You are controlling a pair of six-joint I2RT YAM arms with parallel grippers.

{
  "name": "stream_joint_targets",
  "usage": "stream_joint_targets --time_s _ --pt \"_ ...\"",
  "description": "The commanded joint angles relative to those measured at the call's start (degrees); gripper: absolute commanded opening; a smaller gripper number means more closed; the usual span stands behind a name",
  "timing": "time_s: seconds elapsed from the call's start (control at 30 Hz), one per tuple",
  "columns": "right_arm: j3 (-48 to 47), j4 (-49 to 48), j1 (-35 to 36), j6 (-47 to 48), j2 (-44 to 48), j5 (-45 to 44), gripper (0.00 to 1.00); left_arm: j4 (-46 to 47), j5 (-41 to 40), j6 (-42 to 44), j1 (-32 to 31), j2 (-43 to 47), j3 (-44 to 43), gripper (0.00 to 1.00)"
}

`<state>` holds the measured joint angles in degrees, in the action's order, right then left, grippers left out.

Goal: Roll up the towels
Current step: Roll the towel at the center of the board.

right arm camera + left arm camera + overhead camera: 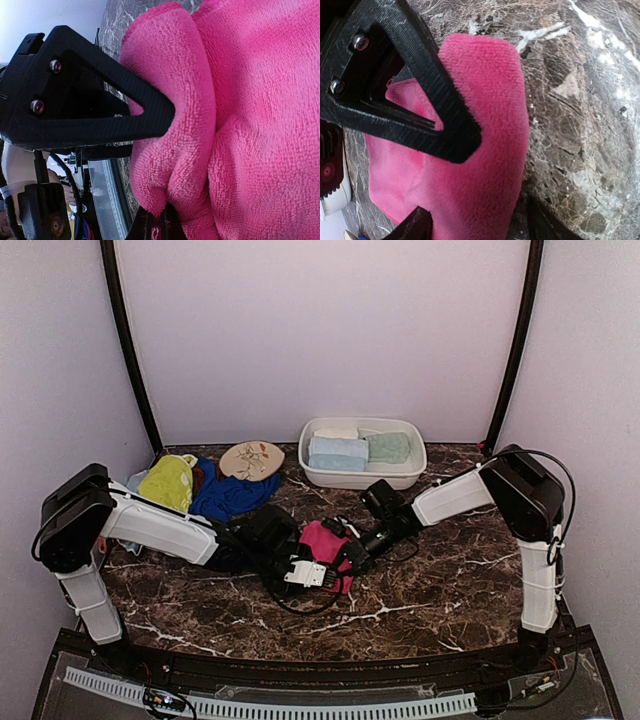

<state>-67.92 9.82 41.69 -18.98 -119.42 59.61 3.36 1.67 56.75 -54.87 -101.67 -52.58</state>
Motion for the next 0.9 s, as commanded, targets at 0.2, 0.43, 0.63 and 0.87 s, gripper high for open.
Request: stream_joint_targets --time_s 0.2,0.43,0.63,0.87 --pt "0.94 2.64 -1.58 1.52 1.49 -4.6 0.18 -13.21 3.29 -2.0 2.51 -4.39 -6.2 0.25" --pt "7.99 -4.24 -5.18 0.96 11.82 -19.08 0.41 -26.0 11.57 -5.77 3.54 -4.06 -10.3 0.02" --pt "13.05 -5.05 -5.48 6.45 23.67 -41.86 0.59 -37.64 18.84 -8.64 4.04 -4.51 -14.8 0.0" --pt "18.89 -6.32 -5.46 10.02 39.06 -73.61 1.0 -46.24 24.02 -10.79 4.7 -7.75 -18.38 0.0"
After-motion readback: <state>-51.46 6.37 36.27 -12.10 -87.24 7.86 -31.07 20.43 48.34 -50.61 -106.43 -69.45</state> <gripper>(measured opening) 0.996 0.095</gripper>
